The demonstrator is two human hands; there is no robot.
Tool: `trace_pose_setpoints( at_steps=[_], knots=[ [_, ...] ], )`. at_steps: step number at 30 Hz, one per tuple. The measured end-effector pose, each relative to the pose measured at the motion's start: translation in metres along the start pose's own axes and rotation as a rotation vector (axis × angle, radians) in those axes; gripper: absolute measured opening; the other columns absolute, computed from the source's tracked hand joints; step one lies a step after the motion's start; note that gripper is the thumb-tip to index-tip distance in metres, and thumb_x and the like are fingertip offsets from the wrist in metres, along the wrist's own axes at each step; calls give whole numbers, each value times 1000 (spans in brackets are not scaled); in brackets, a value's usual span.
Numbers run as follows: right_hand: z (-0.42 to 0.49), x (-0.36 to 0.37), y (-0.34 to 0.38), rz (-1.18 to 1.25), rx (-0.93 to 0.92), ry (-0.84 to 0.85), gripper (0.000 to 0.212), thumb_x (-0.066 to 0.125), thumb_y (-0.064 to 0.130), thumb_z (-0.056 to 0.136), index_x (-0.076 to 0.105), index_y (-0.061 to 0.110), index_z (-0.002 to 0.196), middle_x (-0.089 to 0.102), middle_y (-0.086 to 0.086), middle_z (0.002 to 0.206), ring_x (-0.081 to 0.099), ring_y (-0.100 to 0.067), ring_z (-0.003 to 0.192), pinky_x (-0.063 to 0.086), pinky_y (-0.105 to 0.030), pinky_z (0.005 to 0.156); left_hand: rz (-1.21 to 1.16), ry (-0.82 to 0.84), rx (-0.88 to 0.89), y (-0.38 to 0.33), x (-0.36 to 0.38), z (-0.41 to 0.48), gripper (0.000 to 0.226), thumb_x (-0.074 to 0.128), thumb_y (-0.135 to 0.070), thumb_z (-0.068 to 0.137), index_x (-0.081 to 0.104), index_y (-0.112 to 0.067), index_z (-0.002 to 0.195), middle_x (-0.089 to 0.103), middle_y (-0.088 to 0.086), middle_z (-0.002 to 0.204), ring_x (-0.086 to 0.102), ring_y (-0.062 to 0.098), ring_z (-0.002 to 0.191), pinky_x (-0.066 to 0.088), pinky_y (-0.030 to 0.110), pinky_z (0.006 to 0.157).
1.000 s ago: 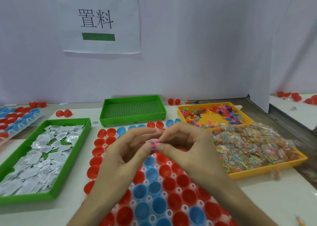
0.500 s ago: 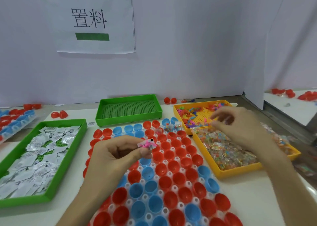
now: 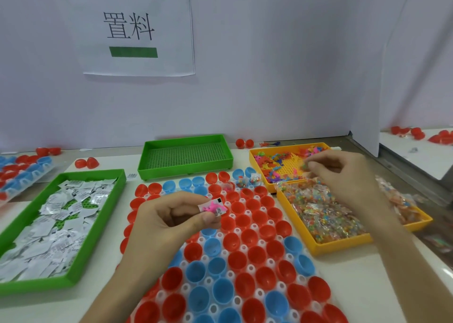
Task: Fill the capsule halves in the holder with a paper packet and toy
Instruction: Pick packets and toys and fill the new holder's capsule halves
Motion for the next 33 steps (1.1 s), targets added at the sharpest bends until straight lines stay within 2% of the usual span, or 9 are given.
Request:
trace_pose_setpoints(
  at_steps=[3,7,14,17,19,24,27,31,33],
  knots=[
    [-24,33,41,327,-26,198,16,68,2,90,77,15,90,78,4,84,75,-11,77,57,-17,71,-6,24,4,1,-1,0,21,78,-12,64,78,-19,84,72,24,69,76,33,71,59,24,65],
    [-54,67,69,537,-26,354,16,69,-7,87,76,8,85,77,-3,77,75,-12,72,55,-16,69,12,81,20,1,0,-1,21,78,-13,67,78,-22,86,75,17,74,77,29,72,58,21,64],
    [-69,77,71,581,-62,466,22,69,-2,89,77,17,84,76,8,76,69,0,74,52,-12,69,-12,105,16,3,0,-1,23,79,-13,69,69,-23,87,74,20,73,76,32,72,60,26,69],
    [-70,76,74,619,-93,498,8,77,13,83,78,21,83,77,6,80,72,-3,77,52,-13,71,18,90,17,3,-1,-1,28,80,-16,70,69,-24,95,75,19,73,76,32,73,59,26,70],
    [-72,79,74,628,-96,486,11,82,22,72,78,22,82,77,2,81,74,-8,75,54,-15,69,52,80,28,4,-1,-1,26,79,-15,72,71,-24,95,75,17,73,76,30,72,59,24,69],
    [-74,83,67,562,-133,430,10,82,10,79,79,18,85,77,-1,81,75,-15,77,57,-22,72,100,64,-3,8,-1,-1,27,91,-15,66,71,-19,84,74,16,68,75,30,64,58,24,64],
    [-66,77,70,468,-159,432,10,81,9,80,79,17,86,78,0,83,75,-18,80,59,-28,76,142,42,7,9,-2,0,18,83,-22,69,71,-17,81,72,14,62,71,28,56,56,23,60],
    [-19,66,74,145,-260,266,11,84,17,78,78,27,79,75,17,77,70,2,73,50,-9,69,125,-129,101,3,-14,7,1,71,-12,82,70,-11,82,68,15,56,66,22,49,54,22,54],
    [7,76,75,-6,-297,269,7,84,21,78,79,26,78,74,17,73,68,3,71,48,-8,67,127,-239,145,1,-23,9,4,69,-10,87,69,-7,84,67,14,56,65,22,49,56,25,56]
  ],
)
Point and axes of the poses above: each hand's wrist, its own z-axis towards the middle knuckle, its own x-axis out of the palm, y = z × x, the point moved 1 cm from there along z, towards the middle knuckle
